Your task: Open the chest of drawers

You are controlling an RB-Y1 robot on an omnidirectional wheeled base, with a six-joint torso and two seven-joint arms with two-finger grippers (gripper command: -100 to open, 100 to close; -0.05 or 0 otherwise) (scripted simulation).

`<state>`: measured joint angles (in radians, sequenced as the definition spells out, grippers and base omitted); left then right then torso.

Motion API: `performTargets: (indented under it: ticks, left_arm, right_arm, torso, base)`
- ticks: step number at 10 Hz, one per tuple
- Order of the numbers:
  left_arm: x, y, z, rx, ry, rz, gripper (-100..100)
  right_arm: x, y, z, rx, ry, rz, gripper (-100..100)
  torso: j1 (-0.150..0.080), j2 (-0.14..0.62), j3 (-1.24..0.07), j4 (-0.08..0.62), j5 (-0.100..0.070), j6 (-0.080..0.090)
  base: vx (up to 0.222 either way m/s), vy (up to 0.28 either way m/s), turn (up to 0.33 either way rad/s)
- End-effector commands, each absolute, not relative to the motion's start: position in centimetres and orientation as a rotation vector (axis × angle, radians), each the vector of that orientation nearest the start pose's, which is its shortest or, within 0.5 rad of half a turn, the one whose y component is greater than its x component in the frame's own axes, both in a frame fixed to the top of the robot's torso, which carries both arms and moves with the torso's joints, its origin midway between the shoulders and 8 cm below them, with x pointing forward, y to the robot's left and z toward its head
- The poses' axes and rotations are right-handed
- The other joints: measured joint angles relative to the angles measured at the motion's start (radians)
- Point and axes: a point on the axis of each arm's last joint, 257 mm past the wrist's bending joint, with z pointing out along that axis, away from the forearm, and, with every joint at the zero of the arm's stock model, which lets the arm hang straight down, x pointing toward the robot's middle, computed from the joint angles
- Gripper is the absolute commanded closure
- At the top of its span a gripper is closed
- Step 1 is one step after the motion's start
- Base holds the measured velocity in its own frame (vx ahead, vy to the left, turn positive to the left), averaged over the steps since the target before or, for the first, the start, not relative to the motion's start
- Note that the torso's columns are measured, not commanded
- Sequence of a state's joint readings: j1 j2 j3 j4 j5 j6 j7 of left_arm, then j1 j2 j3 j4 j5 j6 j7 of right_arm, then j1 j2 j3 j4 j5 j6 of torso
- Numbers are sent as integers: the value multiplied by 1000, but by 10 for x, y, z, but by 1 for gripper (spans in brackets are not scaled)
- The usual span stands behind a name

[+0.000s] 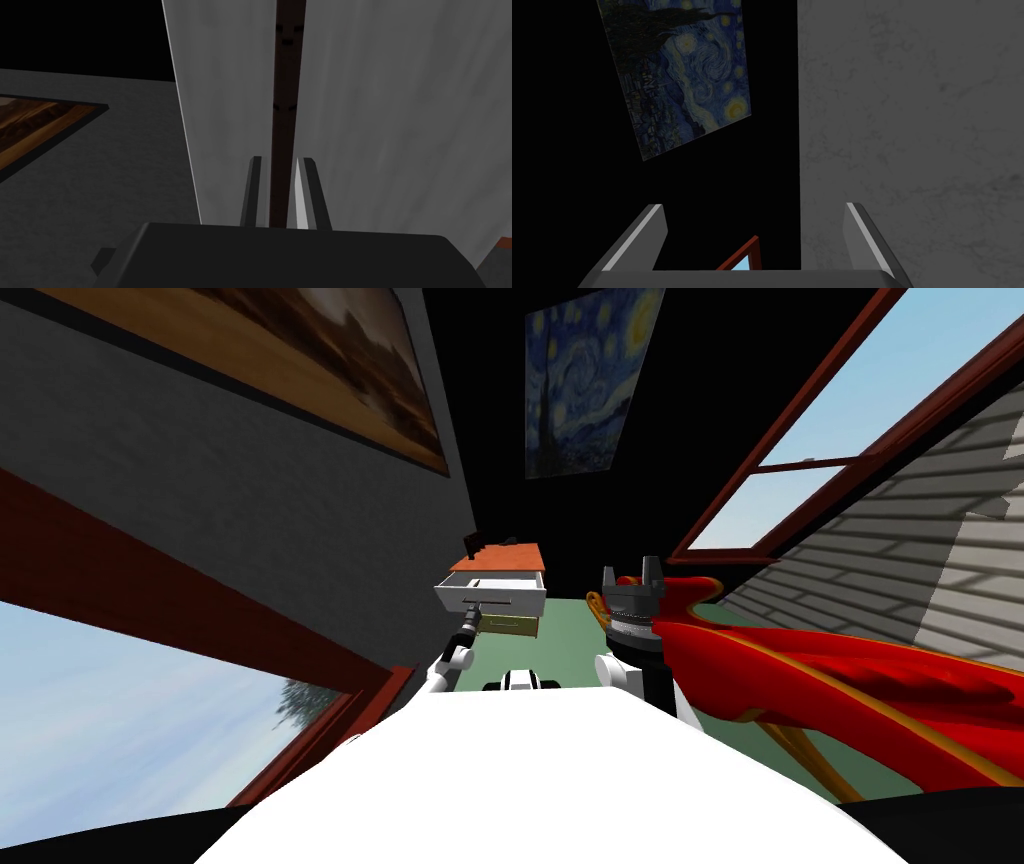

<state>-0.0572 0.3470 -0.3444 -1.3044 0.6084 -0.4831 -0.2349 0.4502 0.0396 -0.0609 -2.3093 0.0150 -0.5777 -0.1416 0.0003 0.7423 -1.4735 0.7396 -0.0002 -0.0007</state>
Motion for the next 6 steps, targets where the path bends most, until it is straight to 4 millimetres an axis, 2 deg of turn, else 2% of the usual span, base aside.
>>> performTargets:
  ticks: [1,2,6]
  left_arm:
    - [543,241,-241,-1040,1179,-1363,-100]
    - [554,250,-235,-1041,1172,-1354,-100]
    - [590,289,-212,-1064,1138,-1314,-100]
  right_arm:
    - [322,-290,67,588,448,1413,0]
    - [322,-290,67,588,448,1414,0]
    - [322,-290,67,588,448,1413,0]
  torso:
    - [0,1,1,0,0,0]
    - [-1,-3,-1,0,0,1]
    - [0,-5,-3,-2,0,1]
  base:
    - [-199,6,-159]
    - [-128,-19,-238]
    - [-115,-32,-122]
